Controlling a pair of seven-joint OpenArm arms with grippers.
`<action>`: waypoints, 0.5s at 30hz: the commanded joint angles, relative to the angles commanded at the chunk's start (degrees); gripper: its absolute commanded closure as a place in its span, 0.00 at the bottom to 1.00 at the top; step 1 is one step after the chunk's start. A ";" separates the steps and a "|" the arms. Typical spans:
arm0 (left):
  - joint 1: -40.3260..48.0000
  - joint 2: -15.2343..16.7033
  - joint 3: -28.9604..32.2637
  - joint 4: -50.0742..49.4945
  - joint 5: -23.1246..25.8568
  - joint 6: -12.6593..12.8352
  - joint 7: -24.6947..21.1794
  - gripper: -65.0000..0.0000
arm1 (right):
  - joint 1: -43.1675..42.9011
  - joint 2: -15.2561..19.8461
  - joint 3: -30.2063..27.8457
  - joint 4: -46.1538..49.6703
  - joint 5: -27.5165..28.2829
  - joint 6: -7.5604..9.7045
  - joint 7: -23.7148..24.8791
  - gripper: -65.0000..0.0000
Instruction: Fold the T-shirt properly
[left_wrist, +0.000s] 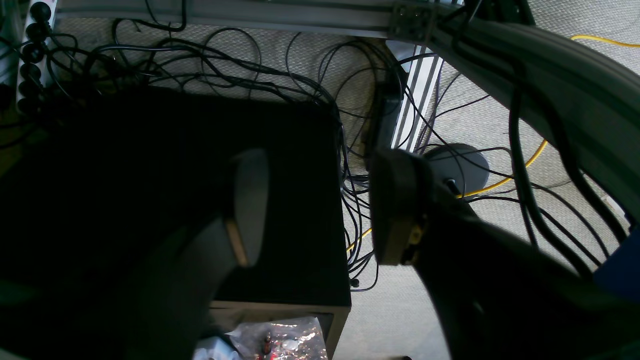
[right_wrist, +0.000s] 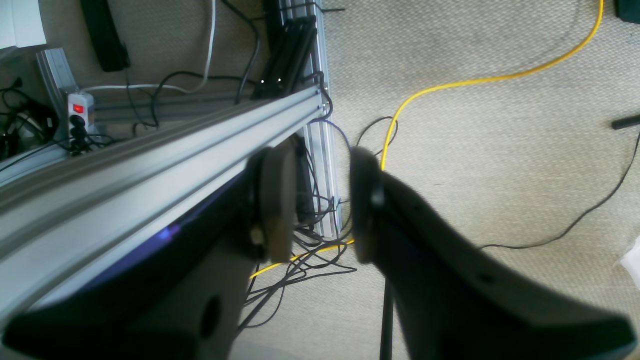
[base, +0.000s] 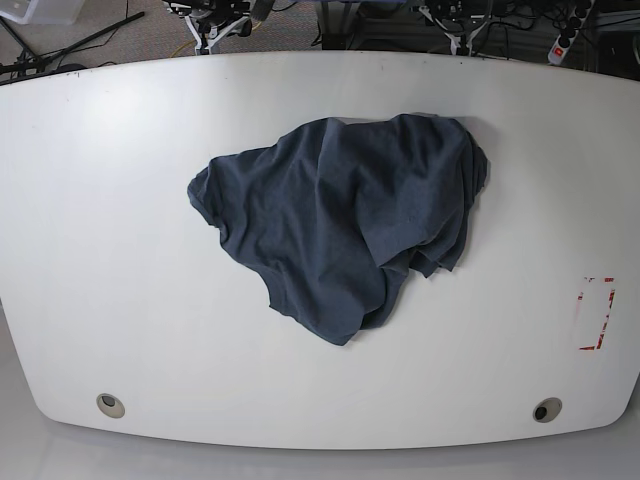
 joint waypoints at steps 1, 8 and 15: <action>0.55 -0.48 0.00 0.09 -0.12 0.31 0.01 0.54 | 1.39 -2.27 -0.22 -0.02 0.25 0.12 -0.24 0.73; 0.55 -0.48 0.00 0.09 -0.12 0.31 0.01 0.54 | 1.39 -2.36 -0.22 -0.02 0.25 0.12 -0.24 0.73; 1.87 -0.48 -0.09 0.09 -0.21 0.31 -5.09 0.54 | 1.04 -2.36 -0.22 0.07 0.25 0.12 -0.24 0.73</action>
